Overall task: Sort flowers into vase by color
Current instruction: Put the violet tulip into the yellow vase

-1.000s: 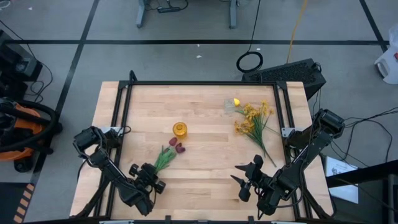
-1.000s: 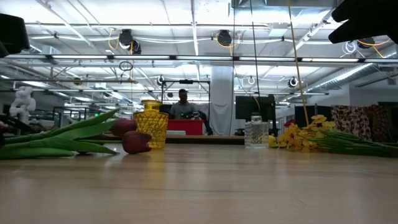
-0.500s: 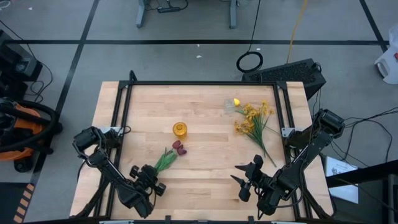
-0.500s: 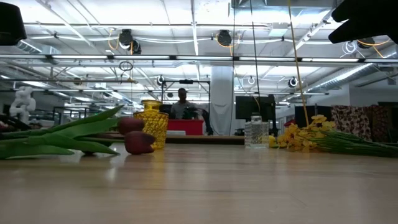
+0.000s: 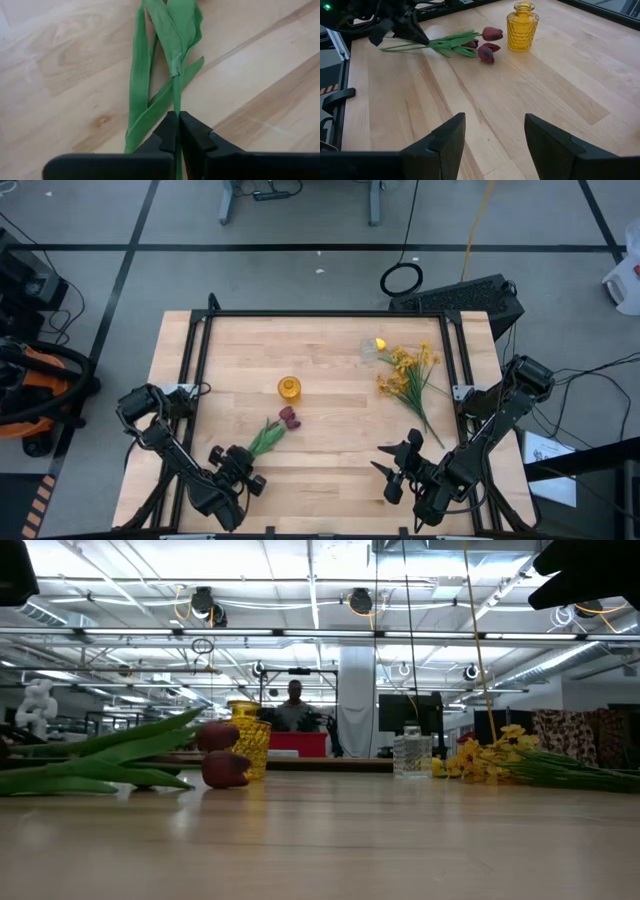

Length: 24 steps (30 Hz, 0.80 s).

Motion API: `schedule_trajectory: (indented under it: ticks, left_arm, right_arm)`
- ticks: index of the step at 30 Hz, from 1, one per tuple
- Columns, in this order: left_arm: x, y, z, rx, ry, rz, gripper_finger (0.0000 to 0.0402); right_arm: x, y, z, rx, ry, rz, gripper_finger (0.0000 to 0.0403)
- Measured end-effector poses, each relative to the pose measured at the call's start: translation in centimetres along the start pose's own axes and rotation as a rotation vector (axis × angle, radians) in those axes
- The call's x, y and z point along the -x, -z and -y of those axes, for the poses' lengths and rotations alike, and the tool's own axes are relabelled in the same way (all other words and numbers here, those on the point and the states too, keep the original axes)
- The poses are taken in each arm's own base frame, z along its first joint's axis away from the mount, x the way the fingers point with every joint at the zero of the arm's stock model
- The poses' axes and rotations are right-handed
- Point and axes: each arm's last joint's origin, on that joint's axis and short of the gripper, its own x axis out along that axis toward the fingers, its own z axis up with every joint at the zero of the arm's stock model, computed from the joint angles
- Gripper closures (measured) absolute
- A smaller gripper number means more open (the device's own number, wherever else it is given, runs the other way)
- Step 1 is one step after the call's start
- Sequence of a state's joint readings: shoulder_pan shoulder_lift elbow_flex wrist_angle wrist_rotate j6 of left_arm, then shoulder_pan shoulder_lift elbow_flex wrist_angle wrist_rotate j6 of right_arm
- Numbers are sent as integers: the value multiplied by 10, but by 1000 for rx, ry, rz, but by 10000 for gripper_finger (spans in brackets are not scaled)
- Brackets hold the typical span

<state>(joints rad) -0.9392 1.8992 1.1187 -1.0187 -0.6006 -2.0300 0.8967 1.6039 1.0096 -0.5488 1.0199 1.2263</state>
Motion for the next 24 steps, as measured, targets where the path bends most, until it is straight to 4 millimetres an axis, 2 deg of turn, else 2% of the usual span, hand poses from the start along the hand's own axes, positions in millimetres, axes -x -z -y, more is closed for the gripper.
schedule_trajectory:
  ticks: [6, 12, 19, 24]
  left_arm:
    - [7, 5, -1, 8, 35, 32, 398]
    - [36, 8, 4, 3, 117, 97, 399]
    - [75, -5, 25, -62, 282, 273, 400]
    - [90, -20, 40, -130, 358, 443, 401]
  right_arm:
    - [0, 0, 0, 0, 0, 0, 206]
    - [0, 0, 0, 1, 0, 0, 206]
    - [0, -3, -2, 2, 5, 63, 206]
    - [0, -6, -8, 6, -9, 113, 206]
